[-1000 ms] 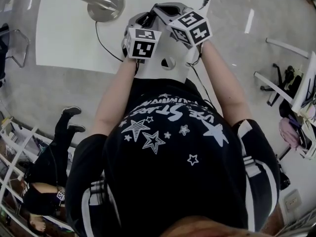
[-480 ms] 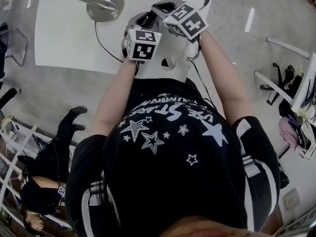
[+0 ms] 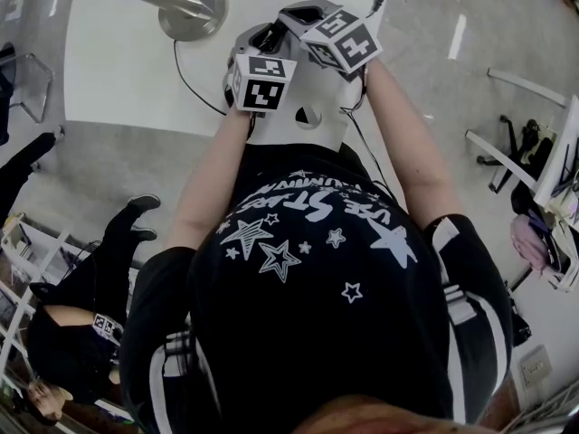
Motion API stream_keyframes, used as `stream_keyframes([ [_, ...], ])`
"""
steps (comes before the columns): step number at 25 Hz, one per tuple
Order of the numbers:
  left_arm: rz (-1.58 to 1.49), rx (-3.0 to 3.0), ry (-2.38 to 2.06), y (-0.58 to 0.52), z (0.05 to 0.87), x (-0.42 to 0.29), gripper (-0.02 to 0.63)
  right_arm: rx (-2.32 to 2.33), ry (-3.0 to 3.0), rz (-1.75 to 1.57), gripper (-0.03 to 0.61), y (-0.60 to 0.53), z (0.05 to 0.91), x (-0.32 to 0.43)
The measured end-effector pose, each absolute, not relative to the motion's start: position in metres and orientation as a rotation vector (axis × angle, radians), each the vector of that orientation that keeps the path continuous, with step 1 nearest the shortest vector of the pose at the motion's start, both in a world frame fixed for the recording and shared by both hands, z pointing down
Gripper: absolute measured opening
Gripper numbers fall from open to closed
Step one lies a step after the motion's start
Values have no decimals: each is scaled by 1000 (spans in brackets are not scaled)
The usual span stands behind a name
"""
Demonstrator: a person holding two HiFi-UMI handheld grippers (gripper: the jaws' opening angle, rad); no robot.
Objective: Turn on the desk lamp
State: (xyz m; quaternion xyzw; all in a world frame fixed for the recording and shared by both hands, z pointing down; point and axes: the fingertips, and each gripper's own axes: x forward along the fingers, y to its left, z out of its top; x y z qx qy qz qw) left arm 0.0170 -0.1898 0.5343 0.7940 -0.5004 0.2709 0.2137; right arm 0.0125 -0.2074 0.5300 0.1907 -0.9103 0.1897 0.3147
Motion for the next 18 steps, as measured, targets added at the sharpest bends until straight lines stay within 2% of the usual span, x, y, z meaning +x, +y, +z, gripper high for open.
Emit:
stream_keyframes([
  [18, 735, 2204, -1376, -190, 535, 18, 129, 584, -2391, 510, 5, -210, 533, 17],
])
